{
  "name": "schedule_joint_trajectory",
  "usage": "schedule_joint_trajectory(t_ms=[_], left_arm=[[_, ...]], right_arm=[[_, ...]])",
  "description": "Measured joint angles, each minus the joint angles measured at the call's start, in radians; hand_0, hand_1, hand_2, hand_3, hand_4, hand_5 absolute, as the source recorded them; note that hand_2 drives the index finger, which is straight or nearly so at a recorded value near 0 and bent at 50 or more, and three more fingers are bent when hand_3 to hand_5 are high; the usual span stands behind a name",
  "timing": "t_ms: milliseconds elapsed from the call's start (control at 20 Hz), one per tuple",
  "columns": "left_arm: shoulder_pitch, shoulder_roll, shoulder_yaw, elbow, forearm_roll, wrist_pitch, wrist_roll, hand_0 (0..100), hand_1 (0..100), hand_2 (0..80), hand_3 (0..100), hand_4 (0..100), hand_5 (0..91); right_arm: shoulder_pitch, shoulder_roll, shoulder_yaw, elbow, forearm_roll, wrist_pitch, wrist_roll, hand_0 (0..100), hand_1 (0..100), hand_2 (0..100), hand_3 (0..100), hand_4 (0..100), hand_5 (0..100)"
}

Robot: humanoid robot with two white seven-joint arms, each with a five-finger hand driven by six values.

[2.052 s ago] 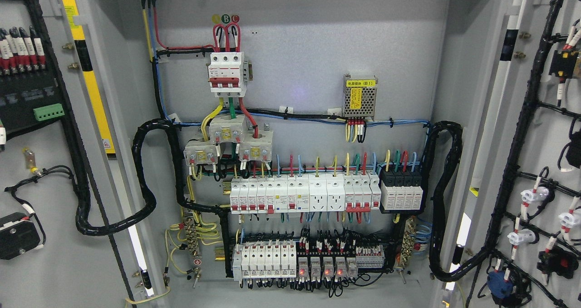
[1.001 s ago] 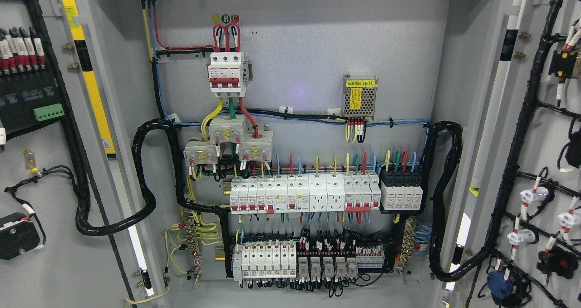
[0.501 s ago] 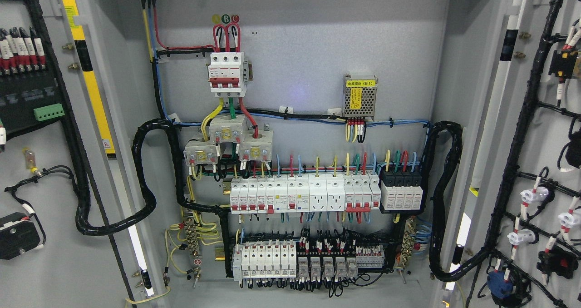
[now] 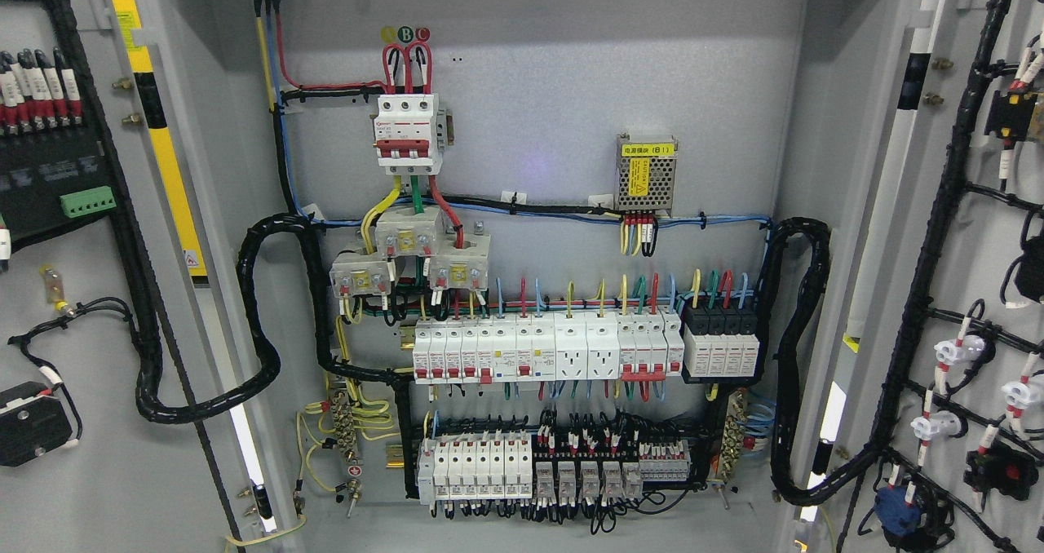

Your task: Open door with both hands

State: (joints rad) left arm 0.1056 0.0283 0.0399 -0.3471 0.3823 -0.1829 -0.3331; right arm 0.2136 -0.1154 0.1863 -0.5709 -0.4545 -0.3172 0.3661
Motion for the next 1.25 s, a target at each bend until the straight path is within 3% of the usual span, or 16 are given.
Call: schedule_joint_trajectory(t_ms=[100,400,501,651,901,1251], left_arm=[[-0.006,0.000,-0.007,0.059,-0.019,0.017,0.002,0,0,0.0,0,0,0.0],[-0.014,0.011,-0.020,0.179,-0.083,0.030,0.012,0,0,0.0,0,0,0.0],[-0.015,0.017,-0.024,0.207,-0.093,0.022,0.050,0,0,0.0,0,0,0.0],[-0.017,0.024,-0.028,0.240,-0.103,0.005,0.144,0,0,0.0,0,0,0.0],[-0.019,0.030,-0.045,0.279,-0.112,-0.001,0.191,0,0,0.0,0,0,0.0],[-0.019,0.033,-0.092,0.311,-0.117,-0.002,0.199,0,0,0.0,0,0,0.0]], right_arm=[[-0.020,0.019,0.005,0.065,0.018,0.025,-0.049,22,0,0,0,0,0],[-0.068,0.043,0.015,0.208,0.079,0.116,-0.130,22,0,0,0,0,0],[-0.080,0.044,0.017,0.242,0.107,0.135,-0.175,22,0,0,0,0,0],[-0.089,0.043,0.020,0.282,0.159,0.179,-0.210,22,0,0,0,0,0],[-0.100,0.036,0.022,0.326,0.253,0.227,-0.279,22,0,0,0,0,0],[-0.113,0.031,-0.004,0.363,0.301,0.264,-0.307,22,0,0,0,0,0]])
